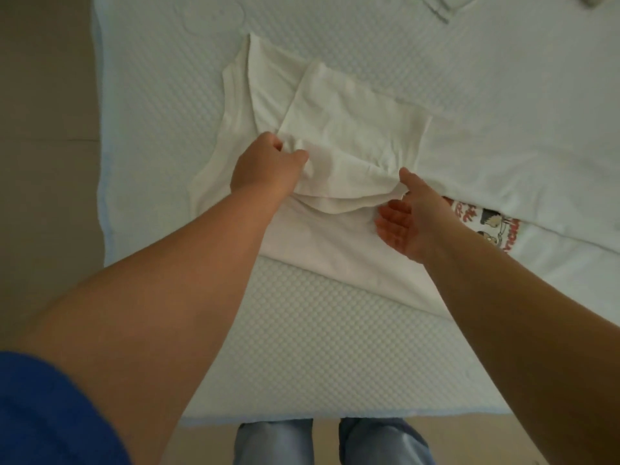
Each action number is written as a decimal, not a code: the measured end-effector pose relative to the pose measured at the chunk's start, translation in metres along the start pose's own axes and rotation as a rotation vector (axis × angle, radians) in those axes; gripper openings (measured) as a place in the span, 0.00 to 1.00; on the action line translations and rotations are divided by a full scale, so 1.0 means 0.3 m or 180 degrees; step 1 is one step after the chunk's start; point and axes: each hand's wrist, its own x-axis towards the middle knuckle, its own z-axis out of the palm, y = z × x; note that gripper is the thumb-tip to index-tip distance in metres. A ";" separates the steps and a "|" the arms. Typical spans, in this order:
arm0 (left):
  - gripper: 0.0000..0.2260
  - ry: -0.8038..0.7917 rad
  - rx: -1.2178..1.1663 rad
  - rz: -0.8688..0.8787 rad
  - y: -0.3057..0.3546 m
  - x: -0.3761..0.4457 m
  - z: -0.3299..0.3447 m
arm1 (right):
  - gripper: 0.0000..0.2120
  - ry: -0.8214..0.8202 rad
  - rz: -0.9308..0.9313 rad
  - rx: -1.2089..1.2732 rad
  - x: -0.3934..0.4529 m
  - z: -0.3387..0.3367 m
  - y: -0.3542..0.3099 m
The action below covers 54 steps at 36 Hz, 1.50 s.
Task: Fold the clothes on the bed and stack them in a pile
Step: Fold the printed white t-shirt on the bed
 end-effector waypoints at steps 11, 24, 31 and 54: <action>0.03 0.0520 -0.1161 -0.0121 -0.023 -0.046 -0.009 | 0.07 -0.0494 -0.0534 0.1083 -0.055 -0.007 0.026; 0.35 -0.0293 -0.1512 -0.0129 -0.052 -0.142 0.004 | 0.13 -0.0594 -0.0078 0.1193 -0.109 -0.080 0.207; 0.31 -0.0239 -0.1255 -0.0115 -0.097 -0.161 -0.043 | 0.12 -0.0550 -0.0246 0.0443 -0.093 -0.109 0.200; 0.12 0.0213 -0.0495 0.0150 -0.110 -0.091 0.034 | 0.10 0.0363 -0.1223 -0.1502 0.022 -0.068 0.097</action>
